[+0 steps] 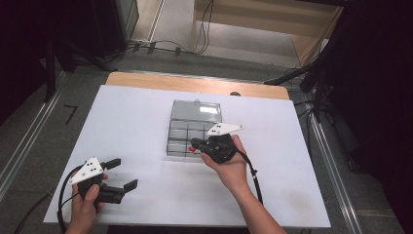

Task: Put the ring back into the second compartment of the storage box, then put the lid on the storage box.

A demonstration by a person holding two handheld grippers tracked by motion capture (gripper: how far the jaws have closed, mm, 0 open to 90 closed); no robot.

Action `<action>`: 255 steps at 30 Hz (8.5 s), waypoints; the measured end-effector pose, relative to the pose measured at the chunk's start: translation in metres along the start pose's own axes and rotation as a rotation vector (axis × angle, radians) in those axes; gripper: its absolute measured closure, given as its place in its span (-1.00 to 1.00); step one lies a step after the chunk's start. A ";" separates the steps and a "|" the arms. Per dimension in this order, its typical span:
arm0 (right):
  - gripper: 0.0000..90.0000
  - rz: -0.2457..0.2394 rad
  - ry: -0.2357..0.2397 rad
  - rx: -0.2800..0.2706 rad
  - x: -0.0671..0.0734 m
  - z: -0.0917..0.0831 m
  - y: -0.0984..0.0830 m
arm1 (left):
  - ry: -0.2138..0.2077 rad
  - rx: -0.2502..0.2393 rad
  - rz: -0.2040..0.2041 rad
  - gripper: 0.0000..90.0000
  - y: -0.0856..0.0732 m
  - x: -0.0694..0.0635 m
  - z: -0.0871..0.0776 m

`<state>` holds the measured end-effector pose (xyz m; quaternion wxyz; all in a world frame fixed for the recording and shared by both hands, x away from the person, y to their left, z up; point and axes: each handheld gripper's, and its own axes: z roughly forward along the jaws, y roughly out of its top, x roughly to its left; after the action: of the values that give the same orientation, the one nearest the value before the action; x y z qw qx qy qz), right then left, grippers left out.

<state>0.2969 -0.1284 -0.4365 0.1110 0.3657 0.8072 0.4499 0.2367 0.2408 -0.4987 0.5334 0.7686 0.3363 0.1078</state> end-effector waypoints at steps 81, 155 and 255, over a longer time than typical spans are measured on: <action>0.88 0.076 -0.097 0.058 -0.058 0.041 0.018 | 0.000 -0.002 0.002 -1.00 0.000 0.000 0.000; -0.57 0.060 -0.088 0.120 -0.057 0.064 0.018 | -0.001 0.000 0.004 -1.00 0.000 0.000 0.000; -1.00 0.103 -0.052 -0.122 -0.056 -0.058 -0.097 | -0.050 -0.004 0.095 -1.00 0.050 -0.022 0.026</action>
<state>0.2593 -0.2359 -0.4902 0.1306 0.4106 0.7553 0.4938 0.2537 0.1967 -0.4609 0.5375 0.7851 0.2857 0.1143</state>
